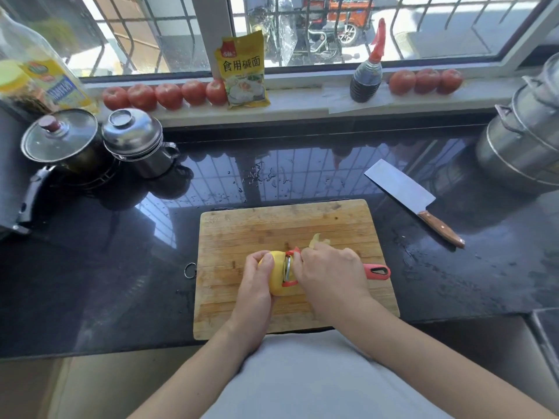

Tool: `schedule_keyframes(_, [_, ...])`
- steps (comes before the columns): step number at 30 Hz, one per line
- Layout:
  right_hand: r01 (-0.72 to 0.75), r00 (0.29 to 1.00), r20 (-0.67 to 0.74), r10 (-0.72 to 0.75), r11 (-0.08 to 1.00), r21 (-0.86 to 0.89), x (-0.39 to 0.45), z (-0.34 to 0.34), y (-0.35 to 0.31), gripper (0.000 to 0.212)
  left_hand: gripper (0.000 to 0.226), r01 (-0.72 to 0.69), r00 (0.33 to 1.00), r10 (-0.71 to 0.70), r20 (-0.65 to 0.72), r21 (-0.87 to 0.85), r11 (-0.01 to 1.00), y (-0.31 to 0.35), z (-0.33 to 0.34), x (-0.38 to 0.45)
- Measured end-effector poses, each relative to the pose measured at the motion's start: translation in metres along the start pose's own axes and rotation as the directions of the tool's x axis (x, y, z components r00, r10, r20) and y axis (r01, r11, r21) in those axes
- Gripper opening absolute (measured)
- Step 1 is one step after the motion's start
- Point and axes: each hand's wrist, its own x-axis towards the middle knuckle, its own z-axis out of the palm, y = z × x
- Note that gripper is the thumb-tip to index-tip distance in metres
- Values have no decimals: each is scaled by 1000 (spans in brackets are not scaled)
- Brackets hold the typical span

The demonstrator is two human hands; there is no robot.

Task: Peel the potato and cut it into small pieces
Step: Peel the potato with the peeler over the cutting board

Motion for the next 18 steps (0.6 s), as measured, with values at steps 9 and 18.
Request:
schedule_keyframes(9, [-427,904,95,417,888,170,8,7,40,34,26,-19,995,13,-97,-61,998,4,-5,13])
schedule_keyframes(18, [-586,810,426,403,524,618,18,3,54,54,54,208,975,-224,-1,-358,910,14,-5,15])
